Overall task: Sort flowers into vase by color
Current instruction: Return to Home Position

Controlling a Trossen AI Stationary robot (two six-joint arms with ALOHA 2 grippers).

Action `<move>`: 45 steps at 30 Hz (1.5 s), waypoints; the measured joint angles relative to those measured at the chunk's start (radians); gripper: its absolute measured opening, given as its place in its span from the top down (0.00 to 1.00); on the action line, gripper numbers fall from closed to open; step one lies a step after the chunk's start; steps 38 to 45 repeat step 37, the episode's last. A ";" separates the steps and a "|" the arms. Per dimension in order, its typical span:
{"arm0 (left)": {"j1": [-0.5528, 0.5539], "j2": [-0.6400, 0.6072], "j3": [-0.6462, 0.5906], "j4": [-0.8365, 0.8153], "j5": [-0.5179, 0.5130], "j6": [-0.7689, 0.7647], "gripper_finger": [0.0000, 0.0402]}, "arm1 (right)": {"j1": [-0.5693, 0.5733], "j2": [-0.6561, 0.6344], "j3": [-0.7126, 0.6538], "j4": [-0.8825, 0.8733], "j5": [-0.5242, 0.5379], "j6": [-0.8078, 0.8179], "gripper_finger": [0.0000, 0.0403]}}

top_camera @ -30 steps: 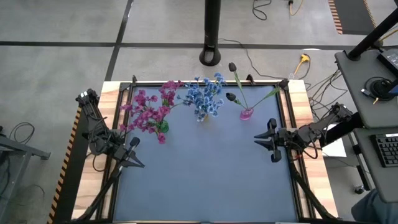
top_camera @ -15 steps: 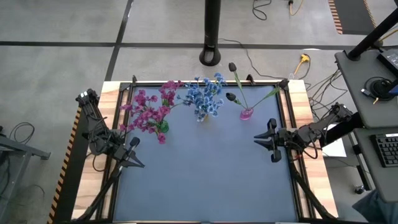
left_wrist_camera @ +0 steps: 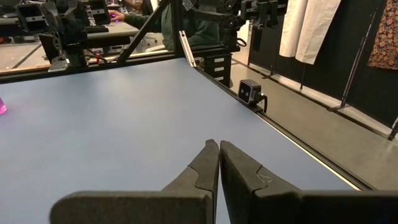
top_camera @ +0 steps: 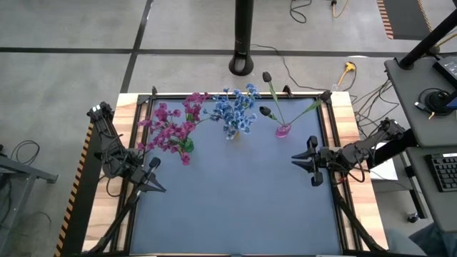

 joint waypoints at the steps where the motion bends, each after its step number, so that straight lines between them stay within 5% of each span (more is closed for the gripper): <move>1: 0.000 0.000 0.000 0.000 0.000 0.000 1.00 | 0.000 0.000 0.000 0.000 0.000 0.000 0.82; 45: 0.000 0.000 0.000 0.000 0.000 0.000 1.00 | 0.000 0.000 0.000 0.000 0.000 0.000 0.79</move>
